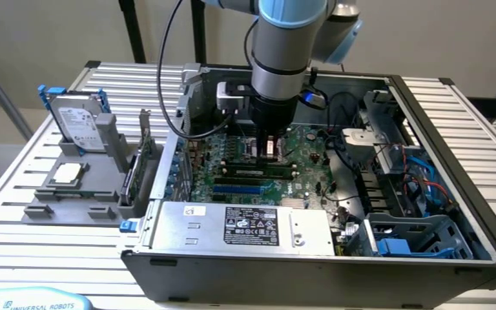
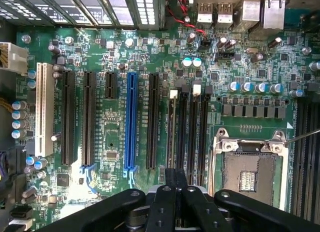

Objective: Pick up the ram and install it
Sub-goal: 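Press down the ram until it locks into place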

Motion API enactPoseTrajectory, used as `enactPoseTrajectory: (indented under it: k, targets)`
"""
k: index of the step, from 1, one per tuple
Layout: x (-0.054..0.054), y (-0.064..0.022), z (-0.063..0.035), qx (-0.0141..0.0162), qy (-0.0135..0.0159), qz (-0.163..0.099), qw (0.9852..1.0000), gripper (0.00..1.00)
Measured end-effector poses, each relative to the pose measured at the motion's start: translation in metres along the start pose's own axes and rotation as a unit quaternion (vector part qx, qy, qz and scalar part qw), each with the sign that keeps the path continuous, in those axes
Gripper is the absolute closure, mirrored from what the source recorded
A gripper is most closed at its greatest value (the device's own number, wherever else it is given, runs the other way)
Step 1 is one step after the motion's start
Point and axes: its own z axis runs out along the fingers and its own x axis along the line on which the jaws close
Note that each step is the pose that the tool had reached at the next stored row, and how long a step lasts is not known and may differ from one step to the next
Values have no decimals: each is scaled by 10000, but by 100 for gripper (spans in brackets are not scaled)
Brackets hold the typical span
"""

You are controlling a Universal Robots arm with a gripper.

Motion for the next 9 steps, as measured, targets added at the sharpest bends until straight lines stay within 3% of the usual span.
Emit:
enactPoseTrajectory:
  k: [3, 9]
  targets:
    - [1, 4, -138, -2, 8, 0, 10000, 89]
    - [1, 4, -157, -2, 6, -1, 10000, 89]
